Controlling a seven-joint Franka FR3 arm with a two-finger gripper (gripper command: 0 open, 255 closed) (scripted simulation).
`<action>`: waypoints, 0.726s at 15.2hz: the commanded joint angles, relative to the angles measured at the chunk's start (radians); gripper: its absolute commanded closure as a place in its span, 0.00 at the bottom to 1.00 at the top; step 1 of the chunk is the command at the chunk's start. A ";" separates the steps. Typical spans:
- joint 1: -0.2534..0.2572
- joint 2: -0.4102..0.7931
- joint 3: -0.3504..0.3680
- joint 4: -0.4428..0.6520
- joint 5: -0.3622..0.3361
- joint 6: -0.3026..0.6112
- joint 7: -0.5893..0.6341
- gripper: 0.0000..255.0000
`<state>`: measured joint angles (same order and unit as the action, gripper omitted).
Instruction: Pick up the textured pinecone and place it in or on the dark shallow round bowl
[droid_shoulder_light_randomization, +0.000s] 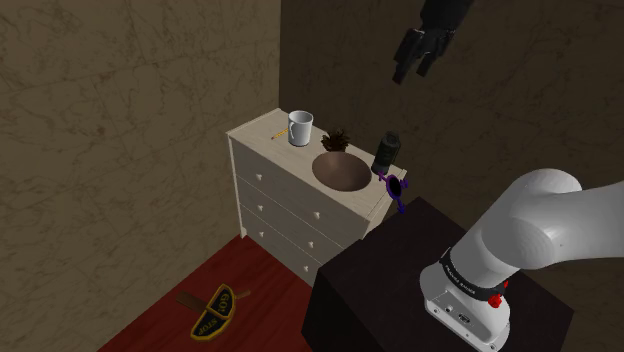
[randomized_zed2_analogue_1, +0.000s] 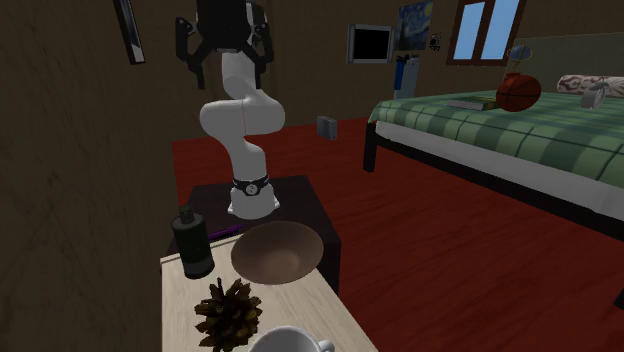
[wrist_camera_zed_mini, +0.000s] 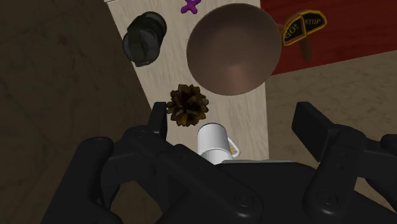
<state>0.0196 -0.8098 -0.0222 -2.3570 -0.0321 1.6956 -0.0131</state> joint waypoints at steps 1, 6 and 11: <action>0.000 0.000 0.000 0.000 0.000 0.000 0.000 0.00; -0.019 0.105 0.018 -0.070 -0.007 0.190 0.062 0.00; -0.042 0.246 0.035 -0.102 -0.021 0.377 0.127 0.00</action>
<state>-0.0178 -0.5965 0.0090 -2.4508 -0.0506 2.0273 0.0985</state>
